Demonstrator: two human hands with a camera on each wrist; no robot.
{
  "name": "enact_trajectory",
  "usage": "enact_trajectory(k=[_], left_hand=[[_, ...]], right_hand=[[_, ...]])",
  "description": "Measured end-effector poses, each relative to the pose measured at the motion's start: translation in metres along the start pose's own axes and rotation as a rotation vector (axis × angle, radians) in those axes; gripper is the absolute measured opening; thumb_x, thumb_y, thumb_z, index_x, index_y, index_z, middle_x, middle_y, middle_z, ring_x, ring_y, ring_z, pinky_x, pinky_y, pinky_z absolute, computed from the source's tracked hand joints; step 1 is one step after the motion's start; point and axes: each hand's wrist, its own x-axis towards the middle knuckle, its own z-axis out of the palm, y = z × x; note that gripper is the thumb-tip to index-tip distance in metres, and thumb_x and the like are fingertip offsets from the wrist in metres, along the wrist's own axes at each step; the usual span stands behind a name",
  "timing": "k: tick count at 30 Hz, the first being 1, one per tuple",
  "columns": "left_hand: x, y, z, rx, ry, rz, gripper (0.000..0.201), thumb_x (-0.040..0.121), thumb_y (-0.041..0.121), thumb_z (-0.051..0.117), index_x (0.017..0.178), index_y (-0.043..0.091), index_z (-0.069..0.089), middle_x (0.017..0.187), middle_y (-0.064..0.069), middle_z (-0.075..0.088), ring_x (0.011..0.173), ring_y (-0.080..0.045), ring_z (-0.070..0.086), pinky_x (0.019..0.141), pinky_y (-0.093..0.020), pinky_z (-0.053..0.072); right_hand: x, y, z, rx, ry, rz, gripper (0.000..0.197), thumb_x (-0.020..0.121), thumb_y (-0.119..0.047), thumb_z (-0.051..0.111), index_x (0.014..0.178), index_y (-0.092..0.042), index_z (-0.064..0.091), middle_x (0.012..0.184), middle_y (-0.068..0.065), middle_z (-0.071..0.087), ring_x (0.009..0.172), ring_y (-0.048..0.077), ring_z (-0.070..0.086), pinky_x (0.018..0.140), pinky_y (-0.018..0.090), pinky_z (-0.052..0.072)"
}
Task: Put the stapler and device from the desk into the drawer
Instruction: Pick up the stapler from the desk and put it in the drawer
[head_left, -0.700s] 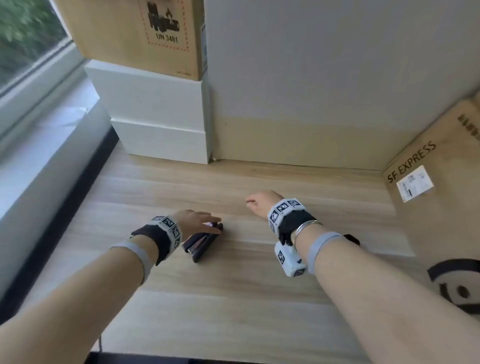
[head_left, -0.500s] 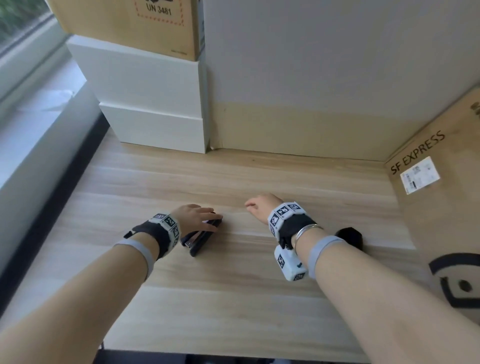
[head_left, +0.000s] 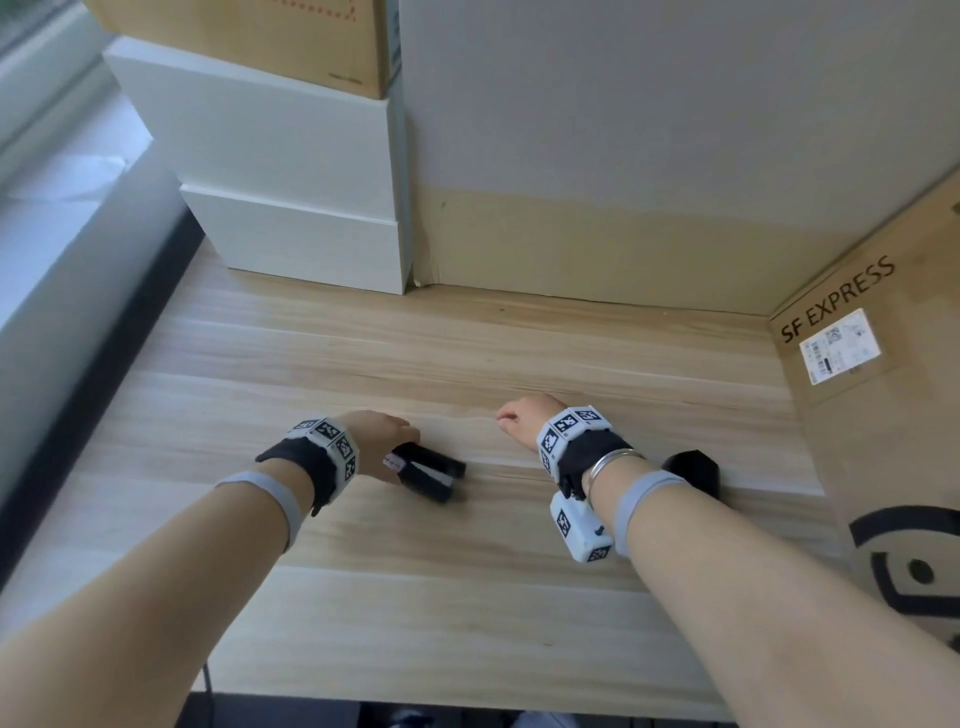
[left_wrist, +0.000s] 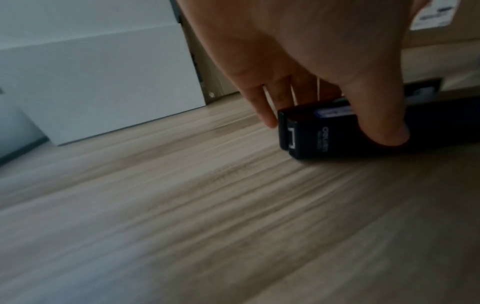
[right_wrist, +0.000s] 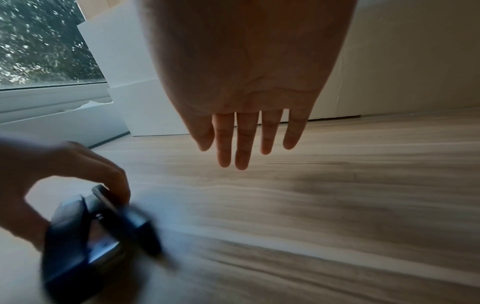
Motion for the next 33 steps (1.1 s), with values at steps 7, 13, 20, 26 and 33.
enact_trajectory(k=[7,13,20,26,33], left_hand=[[0.004,0.018,0.003,-0.523,0.033,-0.271,0.048,0.092,0.033,0.047,0.134,0.012,0.037,0.088,-0.007,0.065,0.080,-0.028,0.061,0.072,-0.033,0.047],[0.009,0.028,0.006,-0.852,0.176,-0.391,0.044,0.095,0.037,0.041,0.123,0.003,0.046,0.077,-0.006,0.056,0.055,-0.018,0.052,0.052,-0.028,0.044],[0.011,0.045,0.015,-0.832,0.254,-0.475,0.026,0.085,0.026,0.060,0.101,0.013,0.045,0.082,-0.008,0.056,0.066,-0.024,0.054,0.067,-0.032,0.043],[0.000,0.064,0.024,-0.952,0.499,-0.521,0.020,0.086,0.015,0.059,0.087,0.009,0.039,0.068,-0.003,0.046,0.074,-0.024,0.047,0.059,-0.028,0.033],[-0.046,0.066,0.050,-1.075,0.699,-0.691,0.030,0.077,0.010,0.066,0.080,0.012,0.036,0.059,0.001,0.041,0.063,-0.023,0.045,0.052,-0.028,0.033]], right_hand=[[-0.004,0.014,0.005,-0.007,-0.038,0.026,0.037,0.099,-0.020,0.036,0.125,-0.008,0.060,0.132,0.010,0.062,0.122,0.031,0.056,0.105,0.041,0.045],[-0.012,0.024,0.014,0.007,-0.044,0.018,0.037,0.099,-0.019,0.036,0.124,-0.008,0.061,0.130,0.012,0.063,0.121,0.032,0.057,0.103,0.041,0.046],[-0.019,0.037,0.027,-0.033,-0.091,0.002,0.038,0.100,-0.020,0.036,0.128,-0.012,0.059,0.134,0.009,0.060,0.123,0.030,0.055,0.105,0.038,0.045],[-0.023,0.037,0.040,-0.049,-0.076,0.003,0.040,0.100,-0.022,0.033,0.135,-0.016,0.053,0.141,0.006,0.055,0.129,0.028,0.051,0.109,0.035,0.041],[-0.033,0.011,0.054,0.056,-0.004,0.015,0.043,0.099,-0.024,0.038,0.141,-0.017,0.044,0.147,0.008,0.048,0.134,0.029,0.046,0.110,0.035,0.037]])
